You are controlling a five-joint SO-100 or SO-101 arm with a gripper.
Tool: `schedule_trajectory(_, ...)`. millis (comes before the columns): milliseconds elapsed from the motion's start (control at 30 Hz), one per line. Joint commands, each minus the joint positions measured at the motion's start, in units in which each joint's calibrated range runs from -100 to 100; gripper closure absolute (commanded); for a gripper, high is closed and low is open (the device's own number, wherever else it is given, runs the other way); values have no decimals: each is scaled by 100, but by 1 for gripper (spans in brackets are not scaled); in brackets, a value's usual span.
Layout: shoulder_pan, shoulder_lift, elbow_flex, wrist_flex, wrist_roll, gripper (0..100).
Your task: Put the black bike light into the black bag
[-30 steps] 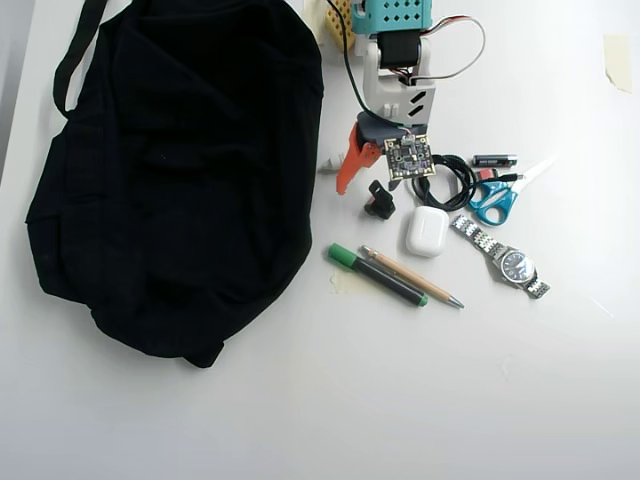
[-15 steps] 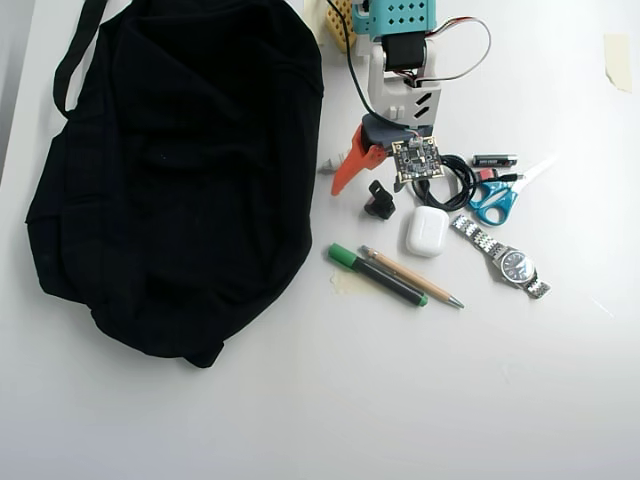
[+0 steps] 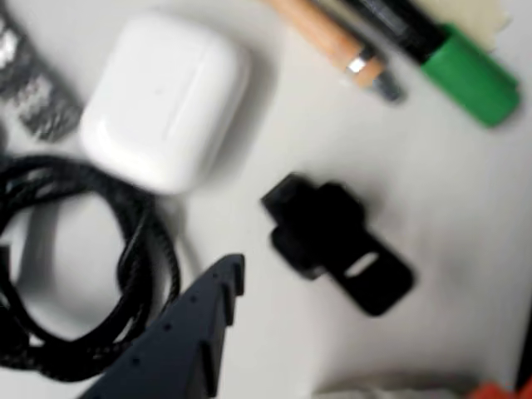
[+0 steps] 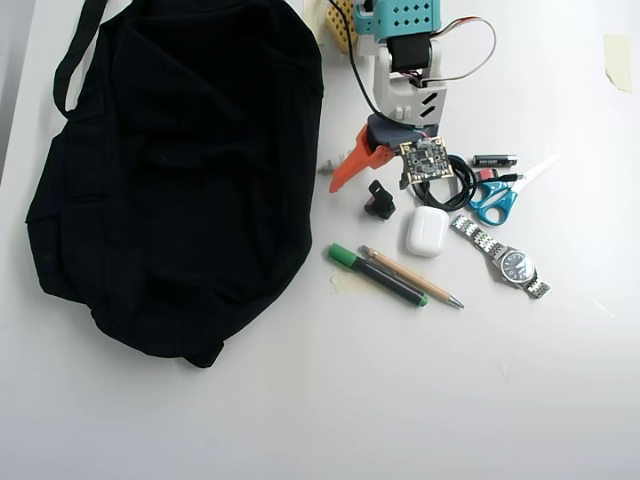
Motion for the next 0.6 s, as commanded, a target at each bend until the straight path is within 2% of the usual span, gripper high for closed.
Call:
schedule_trajectory(0, -42, 139, -138, -80, -3, 53)
schedule_trajectory(567, 70, 1650, -1495, -89, -13, 54)
